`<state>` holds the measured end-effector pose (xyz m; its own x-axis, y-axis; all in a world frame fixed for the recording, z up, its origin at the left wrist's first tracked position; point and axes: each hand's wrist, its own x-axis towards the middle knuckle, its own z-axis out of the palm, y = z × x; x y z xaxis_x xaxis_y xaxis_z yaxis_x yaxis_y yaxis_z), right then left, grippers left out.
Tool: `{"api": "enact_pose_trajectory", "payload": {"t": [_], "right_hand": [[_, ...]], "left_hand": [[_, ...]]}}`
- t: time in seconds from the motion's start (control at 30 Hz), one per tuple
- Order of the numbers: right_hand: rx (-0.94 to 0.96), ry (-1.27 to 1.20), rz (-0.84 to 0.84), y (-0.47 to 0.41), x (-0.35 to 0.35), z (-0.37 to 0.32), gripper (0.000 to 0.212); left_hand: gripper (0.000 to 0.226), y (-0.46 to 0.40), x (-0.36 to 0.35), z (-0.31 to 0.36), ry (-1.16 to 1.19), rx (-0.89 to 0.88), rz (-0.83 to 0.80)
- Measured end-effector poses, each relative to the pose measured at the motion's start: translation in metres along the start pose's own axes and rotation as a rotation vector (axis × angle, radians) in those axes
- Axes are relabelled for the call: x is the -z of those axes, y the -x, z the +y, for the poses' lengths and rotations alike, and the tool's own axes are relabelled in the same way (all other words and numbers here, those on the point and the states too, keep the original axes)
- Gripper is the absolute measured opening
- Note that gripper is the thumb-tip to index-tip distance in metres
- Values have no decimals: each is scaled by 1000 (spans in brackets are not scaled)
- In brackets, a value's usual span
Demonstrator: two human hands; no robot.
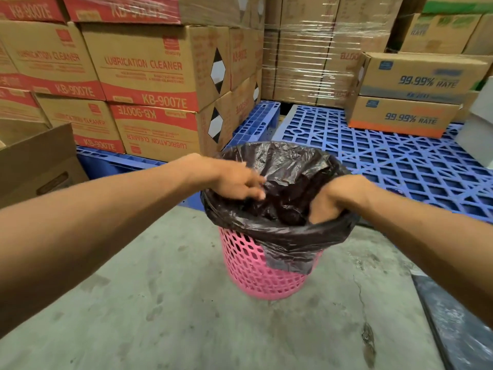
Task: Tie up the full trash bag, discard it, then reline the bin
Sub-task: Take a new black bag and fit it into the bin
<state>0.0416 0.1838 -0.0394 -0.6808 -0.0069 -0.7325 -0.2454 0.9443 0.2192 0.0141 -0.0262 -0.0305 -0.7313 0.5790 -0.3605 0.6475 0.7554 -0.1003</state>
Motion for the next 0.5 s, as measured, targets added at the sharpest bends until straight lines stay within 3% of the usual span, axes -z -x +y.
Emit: {"api": "enact_pose_trajectory", "payload": {"t": [0.07,0.1,0.17,0.23,0.33,0.47,0.5], "right_hand": [[-83,119,10,-6,-4,-6,36],[-89,139,46,-11,-3,-7,32],[-48,156,-3,-21,6,-8,34],[39,124,22,-28,19,-15,51],[183,70,13,-50,19,-29,58],[120,-30,-472,-82,-12,-51,47],[89,-43,-499,-87,-16,-51,45]], "left_hand": [[54,-18,-1,8,-141,183,-491],[49,-25,-3,12,-244,231,-600],[44,-38,-2,18,-420,147,-567],[48,-56,-3,16,-410,83,-403],[50,-72,-8,8,-443,-33,-379],[57,-72,-23,-13,-571,-67,-467],[60,-74,-28,-16,-575,-80,-450]]}}
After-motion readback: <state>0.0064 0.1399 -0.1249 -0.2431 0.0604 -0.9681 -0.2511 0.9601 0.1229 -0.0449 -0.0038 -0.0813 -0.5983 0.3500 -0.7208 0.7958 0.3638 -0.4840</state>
